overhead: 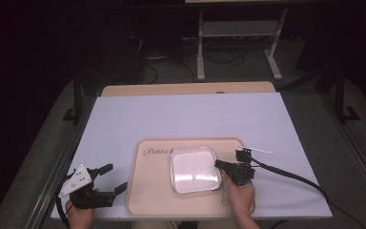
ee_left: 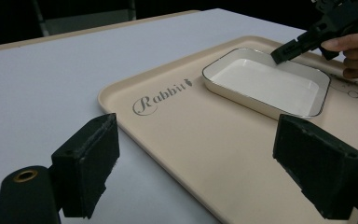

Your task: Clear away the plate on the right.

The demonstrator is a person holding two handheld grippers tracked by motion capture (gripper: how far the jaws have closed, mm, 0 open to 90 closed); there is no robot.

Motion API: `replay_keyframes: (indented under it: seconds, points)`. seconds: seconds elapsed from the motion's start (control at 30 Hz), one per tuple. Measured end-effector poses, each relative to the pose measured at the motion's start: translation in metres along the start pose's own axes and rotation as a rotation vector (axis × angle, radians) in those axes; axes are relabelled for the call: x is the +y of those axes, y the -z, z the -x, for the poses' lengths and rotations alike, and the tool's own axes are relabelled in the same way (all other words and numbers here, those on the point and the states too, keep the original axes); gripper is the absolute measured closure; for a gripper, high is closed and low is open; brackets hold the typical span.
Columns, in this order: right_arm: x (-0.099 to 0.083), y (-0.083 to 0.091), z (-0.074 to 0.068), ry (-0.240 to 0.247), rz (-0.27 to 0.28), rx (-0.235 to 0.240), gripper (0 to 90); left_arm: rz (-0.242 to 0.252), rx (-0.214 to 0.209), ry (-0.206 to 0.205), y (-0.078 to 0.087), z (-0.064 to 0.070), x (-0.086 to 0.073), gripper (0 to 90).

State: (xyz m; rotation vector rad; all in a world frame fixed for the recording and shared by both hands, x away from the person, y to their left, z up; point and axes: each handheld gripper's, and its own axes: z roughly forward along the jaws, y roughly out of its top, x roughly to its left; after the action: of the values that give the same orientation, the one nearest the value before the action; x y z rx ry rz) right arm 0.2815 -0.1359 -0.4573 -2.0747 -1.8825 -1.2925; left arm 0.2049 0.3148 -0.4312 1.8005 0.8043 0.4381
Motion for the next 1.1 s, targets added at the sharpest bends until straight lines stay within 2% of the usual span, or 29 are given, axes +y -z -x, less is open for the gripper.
replay_keyframes:
  seconds: [0.23, 0.57, 1.1]
  points:
    - [-0.007, 0.007, -0.002, 0.018, -0.026, -0.01, 80.1, 0.002, 0.0, -0.001, 0.0, 0.0, 0.0, 14.0]
    - [-0.024, 0.018, -0.003, 0.052, -0.058, -0.004, 80.8, -0.001, 0.0, -0.005, -0.001, 0.001, 0.001, 14.0]
    - [-0.039, 0.026, -0.008, 0.04, -0.111, 0.029, 79.7, 0.002, -0.002, -0.004, -0.001, 0.002, 0.001, 13.9]
